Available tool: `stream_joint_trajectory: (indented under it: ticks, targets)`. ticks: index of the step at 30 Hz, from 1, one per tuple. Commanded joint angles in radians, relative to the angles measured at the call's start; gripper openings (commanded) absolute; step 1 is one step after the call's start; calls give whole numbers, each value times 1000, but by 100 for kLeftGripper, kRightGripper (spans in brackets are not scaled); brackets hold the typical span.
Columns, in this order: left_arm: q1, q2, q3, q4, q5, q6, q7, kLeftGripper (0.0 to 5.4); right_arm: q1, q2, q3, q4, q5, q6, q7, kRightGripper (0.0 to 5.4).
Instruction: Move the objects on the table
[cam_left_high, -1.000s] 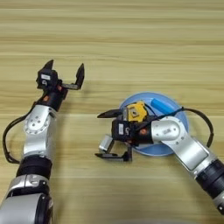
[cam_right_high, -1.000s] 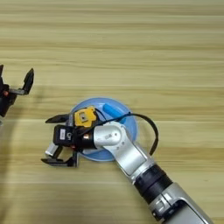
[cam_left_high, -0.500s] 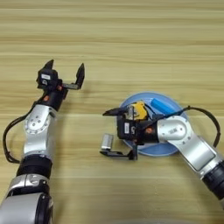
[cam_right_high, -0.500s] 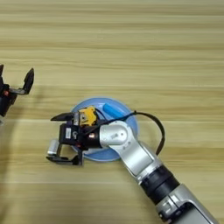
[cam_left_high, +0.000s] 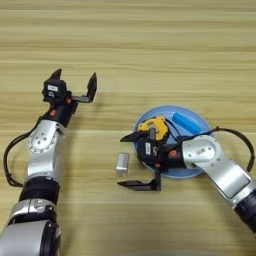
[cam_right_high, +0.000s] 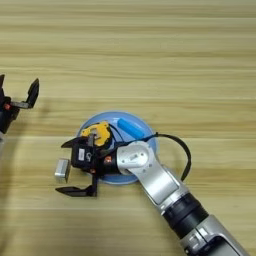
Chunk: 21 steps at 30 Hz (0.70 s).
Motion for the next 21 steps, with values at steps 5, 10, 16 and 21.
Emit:
stream_joint_trajectory:
  ticks: [5, 10, 16, 21]
  targets:
    - [-12, -5, -1, 7, -1, -8, 6, 540, -12, 20, 12, 29, -8, 26, -8, 517]
    - [-12, -4, -1, 8, -1, -9, 6, 540, -18, 32, 16, 46, -16, 20, -14, 442]
    - [-12, -3, -1, 10, -1, -9, 5, 540, -19, 36, 17, 52, -19, 12, -11, 368]
    - [-13, -3, 0, 11, -1, -10, 5, 540, -20, 36, 17, 55, -21, 5, -12, 303]
